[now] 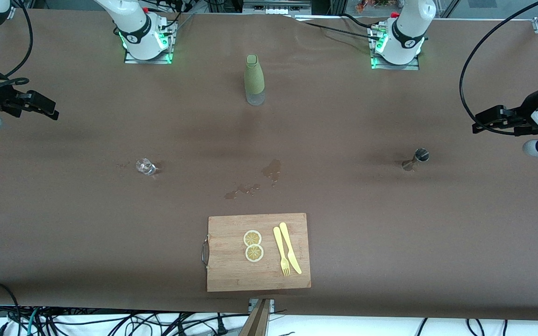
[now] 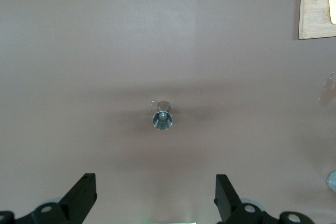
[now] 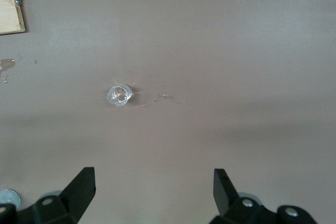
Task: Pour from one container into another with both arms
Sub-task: 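Move both grippers from rest toward the glass cup and steel jigger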
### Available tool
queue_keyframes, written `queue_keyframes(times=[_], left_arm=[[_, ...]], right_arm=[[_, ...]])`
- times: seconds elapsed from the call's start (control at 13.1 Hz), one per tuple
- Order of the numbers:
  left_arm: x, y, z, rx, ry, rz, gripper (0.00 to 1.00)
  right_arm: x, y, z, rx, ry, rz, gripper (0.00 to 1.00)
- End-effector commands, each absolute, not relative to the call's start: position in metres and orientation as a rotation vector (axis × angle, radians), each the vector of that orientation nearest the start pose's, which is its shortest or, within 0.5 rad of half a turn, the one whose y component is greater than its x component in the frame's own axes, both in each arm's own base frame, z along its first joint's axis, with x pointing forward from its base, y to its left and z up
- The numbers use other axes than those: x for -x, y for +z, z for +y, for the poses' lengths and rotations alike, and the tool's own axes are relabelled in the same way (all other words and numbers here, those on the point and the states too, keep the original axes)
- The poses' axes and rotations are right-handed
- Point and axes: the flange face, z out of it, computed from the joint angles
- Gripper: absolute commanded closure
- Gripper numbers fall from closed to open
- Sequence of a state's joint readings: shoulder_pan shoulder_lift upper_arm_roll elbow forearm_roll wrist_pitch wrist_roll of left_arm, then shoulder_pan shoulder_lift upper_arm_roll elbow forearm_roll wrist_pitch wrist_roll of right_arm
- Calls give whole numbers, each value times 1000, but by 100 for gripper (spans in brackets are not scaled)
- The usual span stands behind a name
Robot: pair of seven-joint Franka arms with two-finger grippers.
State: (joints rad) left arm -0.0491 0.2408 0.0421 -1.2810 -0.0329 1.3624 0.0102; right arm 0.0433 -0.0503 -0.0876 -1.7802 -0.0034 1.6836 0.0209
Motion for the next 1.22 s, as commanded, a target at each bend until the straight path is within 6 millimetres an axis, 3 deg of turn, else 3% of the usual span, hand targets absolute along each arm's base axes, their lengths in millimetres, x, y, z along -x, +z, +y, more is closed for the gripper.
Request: queue_keyframes(times=[0.0, 0.15, 0.3, 0.53, 0.76, 0.91, 0.99, 1.14], left_arm=[[-605, 599, 6, 3183, 270, 49, 0], [-607, 589, 32, 3187, 293, 178, 0], [-613, 563, 67, 3182, 352, 371, 0], [-614, 532, 101, 3182, 420, 676, 0], [-609, 509, 129, 3170, 451, 974, 0], [-605, 484, 162, 3233, 449, 1072, 0], [-602, 471, 177, 3254, 437, 1146, 0], [-593, 443, 212, 3317, 363, 1304, 0]], right_arm=[[-540, 562, -24, 3121, 117, 98, 0], [-543, 555, -27, 3080, 135, 118, 0], [-548, 553, -27, 3025, 138, 117, 0], [-554, 549, -35, 2981, 129, 42, 0], [-558, 535, -44, 2954, 143, -268, 0], [-562, 524, -49, 2880, 131, -410, 0], [-563, 520, -62, 2842, 114, -462, 0], [-568, 497, -68, 2756, 120, -719, 0]])
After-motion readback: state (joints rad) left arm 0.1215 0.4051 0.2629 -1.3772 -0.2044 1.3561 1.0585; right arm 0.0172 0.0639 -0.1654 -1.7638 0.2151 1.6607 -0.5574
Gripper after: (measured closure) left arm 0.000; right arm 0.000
